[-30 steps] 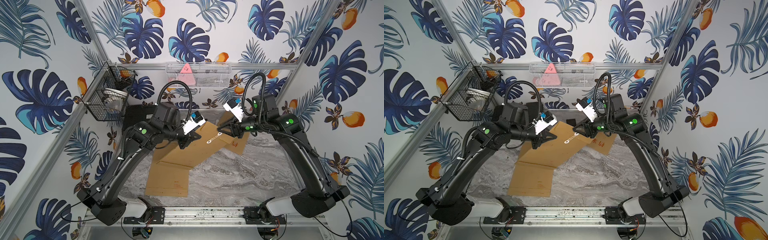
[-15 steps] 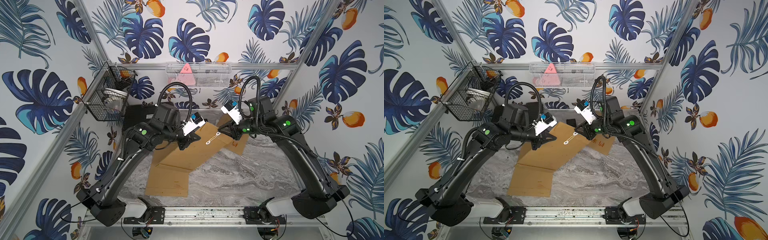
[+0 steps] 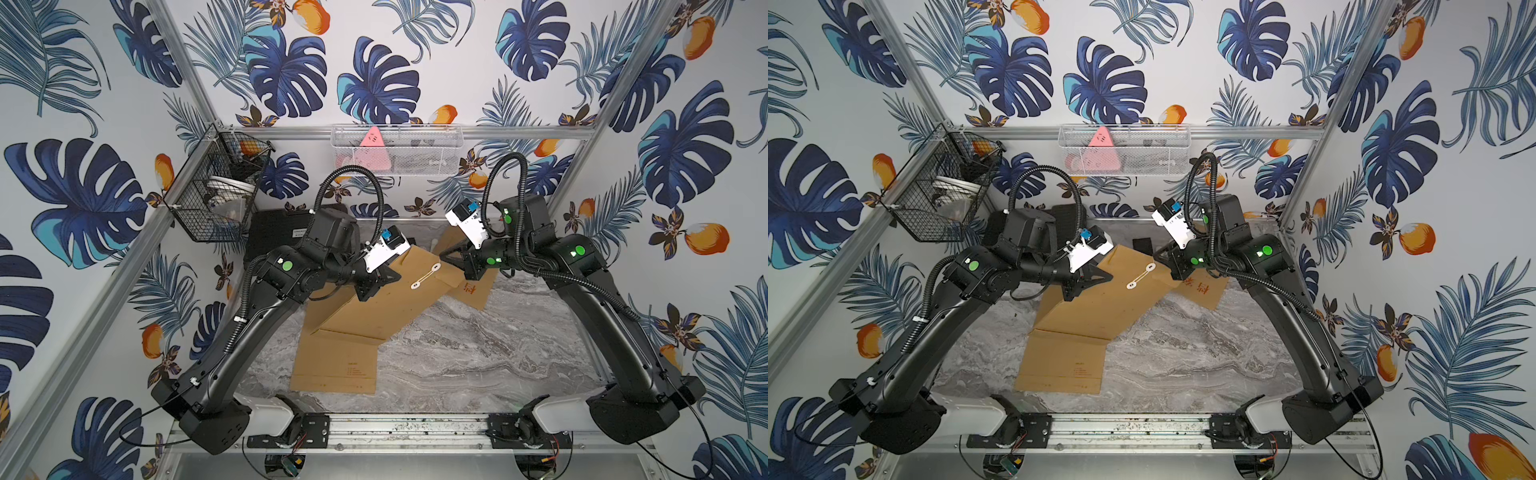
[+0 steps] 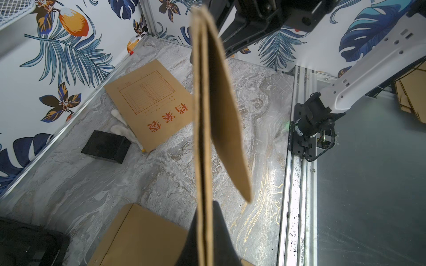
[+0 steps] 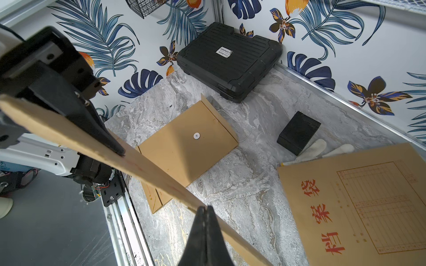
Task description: Open the file bag
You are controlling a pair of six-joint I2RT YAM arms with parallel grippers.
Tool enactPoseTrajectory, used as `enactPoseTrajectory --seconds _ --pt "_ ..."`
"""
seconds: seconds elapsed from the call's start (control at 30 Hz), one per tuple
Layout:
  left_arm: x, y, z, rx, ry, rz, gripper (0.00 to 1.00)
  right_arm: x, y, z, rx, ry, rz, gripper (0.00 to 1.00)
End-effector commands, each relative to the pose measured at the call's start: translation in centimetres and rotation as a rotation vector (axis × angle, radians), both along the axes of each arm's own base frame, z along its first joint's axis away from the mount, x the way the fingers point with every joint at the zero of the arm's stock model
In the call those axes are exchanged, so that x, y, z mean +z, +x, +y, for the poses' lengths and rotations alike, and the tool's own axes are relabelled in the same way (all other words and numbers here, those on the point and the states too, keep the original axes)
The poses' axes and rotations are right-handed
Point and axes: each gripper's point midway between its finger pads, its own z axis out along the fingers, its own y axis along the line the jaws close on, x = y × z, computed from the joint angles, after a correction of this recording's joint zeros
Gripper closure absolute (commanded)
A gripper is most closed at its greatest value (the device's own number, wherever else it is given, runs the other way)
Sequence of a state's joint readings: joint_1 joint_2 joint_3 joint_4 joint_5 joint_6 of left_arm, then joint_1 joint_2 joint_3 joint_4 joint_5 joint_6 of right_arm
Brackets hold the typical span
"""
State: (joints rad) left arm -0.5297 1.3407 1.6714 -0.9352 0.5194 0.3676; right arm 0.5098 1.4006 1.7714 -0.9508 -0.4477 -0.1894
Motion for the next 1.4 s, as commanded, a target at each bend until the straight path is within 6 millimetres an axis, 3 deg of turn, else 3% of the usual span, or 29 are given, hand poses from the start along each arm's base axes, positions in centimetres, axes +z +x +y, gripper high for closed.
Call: enactPoseTrajectory --seconds 0.0,0.57,0.97,1.37 --pt "0.5 0.1 0.1 0.0 -0.009 -0.038 1.0 0.6 0.3 0.0 -0.012 0.016 -0.027 1.0" --pt "1.9 1.2 0.0 0.144 -0.175 -0.003 1.0 1.2 0.1 -0.8 -0.06 0.059 -0.093 1.0" --pt "4.6 1.1 -0.3 0.208 -0.402 0.024 1.0 0.0 0.6 -1.2 -0.095 0.028 -0.087 1.0" --pt "4.7 1.8 -0.3 0.253 -0.473 0.046 1.0 0.3 -0.8 0.5 0.015 0.106 -0.064 1.0"
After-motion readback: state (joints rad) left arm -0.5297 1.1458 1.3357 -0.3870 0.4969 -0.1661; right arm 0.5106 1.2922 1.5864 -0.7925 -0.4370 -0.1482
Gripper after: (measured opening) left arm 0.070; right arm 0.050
